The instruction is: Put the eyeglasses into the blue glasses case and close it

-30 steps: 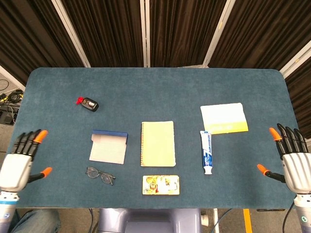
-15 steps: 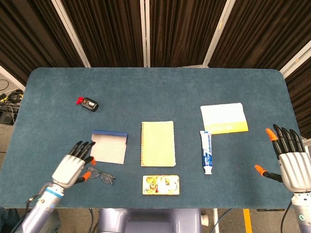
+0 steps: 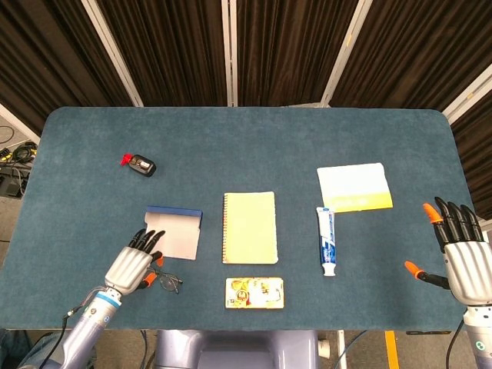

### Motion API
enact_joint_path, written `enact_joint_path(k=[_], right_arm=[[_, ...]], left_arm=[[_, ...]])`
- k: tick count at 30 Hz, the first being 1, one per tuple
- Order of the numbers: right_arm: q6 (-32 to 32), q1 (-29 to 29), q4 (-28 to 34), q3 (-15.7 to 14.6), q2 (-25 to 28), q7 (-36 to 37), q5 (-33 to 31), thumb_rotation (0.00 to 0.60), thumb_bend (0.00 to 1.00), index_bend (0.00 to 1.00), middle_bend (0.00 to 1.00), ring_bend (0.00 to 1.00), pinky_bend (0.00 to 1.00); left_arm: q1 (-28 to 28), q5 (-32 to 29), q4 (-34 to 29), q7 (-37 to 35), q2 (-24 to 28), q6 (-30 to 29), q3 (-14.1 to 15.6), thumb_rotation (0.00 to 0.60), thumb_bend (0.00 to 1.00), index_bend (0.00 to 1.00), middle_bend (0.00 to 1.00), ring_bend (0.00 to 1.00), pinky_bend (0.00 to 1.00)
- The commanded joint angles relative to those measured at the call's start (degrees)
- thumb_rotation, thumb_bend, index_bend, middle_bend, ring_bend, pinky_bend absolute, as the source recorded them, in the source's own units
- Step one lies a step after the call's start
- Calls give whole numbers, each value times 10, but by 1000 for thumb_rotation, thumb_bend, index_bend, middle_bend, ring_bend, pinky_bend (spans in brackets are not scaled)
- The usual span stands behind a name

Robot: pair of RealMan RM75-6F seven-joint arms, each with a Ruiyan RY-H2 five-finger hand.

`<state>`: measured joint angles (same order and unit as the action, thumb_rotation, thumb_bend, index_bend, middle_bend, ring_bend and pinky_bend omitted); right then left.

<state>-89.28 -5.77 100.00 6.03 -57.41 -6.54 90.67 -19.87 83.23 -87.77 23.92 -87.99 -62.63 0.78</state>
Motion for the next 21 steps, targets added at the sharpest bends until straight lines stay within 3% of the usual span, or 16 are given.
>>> enact_joint_path(k=[1, 21], right_arm=[[0, 0, 0, 0, 0, 1, 0, 600, 0, 0, 0, 0, 0], [-3, 1, -1, 1, 4, 9, -1, 600, 0, 0, 0, 0, 0]], left_arm=[[-2, -1, 3, 0, -4, 2, 2, 600, 374, 470, 0, 0, 0], [-9, -14, 10, 10, -18, 3, 13, 600, 420, 537, 0, 0, 0]])
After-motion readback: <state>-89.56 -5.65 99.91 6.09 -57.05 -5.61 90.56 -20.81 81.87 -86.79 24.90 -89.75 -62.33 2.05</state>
